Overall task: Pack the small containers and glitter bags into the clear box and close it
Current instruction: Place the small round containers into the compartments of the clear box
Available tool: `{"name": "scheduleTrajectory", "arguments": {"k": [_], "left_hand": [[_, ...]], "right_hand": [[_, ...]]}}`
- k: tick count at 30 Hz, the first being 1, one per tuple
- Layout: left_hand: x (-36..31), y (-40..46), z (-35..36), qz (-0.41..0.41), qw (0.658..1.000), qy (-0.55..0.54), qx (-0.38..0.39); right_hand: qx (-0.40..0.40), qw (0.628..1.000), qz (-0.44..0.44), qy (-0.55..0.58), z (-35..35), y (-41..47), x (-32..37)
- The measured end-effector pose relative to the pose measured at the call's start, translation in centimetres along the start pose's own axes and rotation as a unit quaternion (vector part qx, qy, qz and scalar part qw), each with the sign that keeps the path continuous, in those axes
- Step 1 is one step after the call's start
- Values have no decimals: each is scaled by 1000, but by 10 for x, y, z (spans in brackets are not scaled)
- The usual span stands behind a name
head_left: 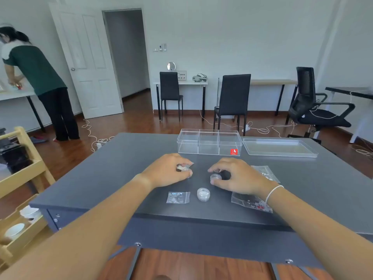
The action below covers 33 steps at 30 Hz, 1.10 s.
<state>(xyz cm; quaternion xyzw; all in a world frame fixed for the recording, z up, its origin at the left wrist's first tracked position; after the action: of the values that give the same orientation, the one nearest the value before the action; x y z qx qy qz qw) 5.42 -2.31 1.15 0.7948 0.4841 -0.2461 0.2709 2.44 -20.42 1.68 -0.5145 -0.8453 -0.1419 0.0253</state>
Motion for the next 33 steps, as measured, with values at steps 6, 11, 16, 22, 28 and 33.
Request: {"name": "scheduleTrajectory", "arguments": {"k": [6,11,16,22,28,33], "left_hand": [[1,-1,3,-13,1000,9,10],[1,3,2,1,1000,-4,0],[-6,15,-6,25,998,-35,-35],[-23,45,-23,56,995,-43,-66],[-38,88,-34,87,993,-30,-77],[-39,125,-31,67,996,-32,-53]], "right_hand": [[5,1000,-14,-14,5,1,0],[-2,1000,-12,-2,6,4,-5],[-19,999,3,32,2,8,-13],[-26,999,5,42,0,17,-22],[-35,998,-17,42,-1,25,-25],[-33,998,-35,44,-2,32,-28]]}}
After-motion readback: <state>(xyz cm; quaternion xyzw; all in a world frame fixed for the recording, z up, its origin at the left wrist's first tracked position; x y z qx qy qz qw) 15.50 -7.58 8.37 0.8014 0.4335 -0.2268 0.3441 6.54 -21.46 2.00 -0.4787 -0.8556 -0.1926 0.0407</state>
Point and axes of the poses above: each hand's wrist, its own y-axis towards the middle knuckle, its own z-axis out of the palm, x = y × z, the point moved 6 cm from there along y, towards the middle knuckle, and after that the axes turned 11 degrees about -y, right-handed, at the moved point
